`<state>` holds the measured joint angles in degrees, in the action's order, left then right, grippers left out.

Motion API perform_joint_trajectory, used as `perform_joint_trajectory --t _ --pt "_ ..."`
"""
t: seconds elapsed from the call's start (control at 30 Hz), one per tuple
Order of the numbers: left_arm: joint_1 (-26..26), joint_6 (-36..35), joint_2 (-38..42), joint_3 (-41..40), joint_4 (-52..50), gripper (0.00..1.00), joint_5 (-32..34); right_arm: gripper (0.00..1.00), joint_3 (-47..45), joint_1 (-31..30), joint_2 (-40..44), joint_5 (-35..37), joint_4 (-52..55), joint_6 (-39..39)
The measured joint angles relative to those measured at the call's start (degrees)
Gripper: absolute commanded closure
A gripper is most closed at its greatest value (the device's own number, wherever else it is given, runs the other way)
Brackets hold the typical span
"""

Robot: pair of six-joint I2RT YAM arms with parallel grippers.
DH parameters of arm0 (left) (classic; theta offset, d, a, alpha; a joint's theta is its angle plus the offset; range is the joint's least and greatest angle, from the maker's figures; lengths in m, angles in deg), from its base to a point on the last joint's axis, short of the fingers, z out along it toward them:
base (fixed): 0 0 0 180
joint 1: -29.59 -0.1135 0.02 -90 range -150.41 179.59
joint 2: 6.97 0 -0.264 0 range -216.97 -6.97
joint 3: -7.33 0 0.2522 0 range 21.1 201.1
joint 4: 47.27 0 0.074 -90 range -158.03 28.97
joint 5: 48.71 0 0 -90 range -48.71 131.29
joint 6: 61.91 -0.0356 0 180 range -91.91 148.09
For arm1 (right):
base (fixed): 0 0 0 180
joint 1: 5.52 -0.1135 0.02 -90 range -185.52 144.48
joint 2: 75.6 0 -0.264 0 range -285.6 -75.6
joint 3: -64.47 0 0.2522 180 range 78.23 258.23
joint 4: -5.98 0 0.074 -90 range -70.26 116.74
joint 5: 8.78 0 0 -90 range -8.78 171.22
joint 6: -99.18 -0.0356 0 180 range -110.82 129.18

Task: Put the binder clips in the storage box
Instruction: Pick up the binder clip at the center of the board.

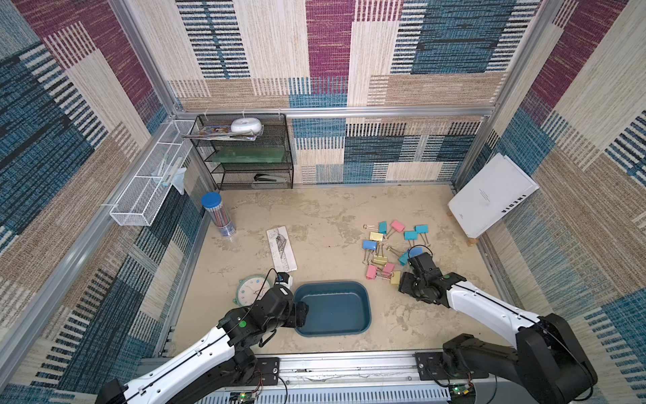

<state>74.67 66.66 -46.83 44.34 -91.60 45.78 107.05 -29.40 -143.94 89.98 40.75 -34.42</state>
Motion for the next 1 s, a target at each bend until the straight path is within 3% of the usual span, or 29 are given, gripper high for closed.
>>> perform_joint_trajectory --t 1.0 --pt "-0.7 -1.3 0.0 0.0 0.0 0.17 0.0 0.37 3.7 0.4 -8.0 3.6 -5.1 -0.7"
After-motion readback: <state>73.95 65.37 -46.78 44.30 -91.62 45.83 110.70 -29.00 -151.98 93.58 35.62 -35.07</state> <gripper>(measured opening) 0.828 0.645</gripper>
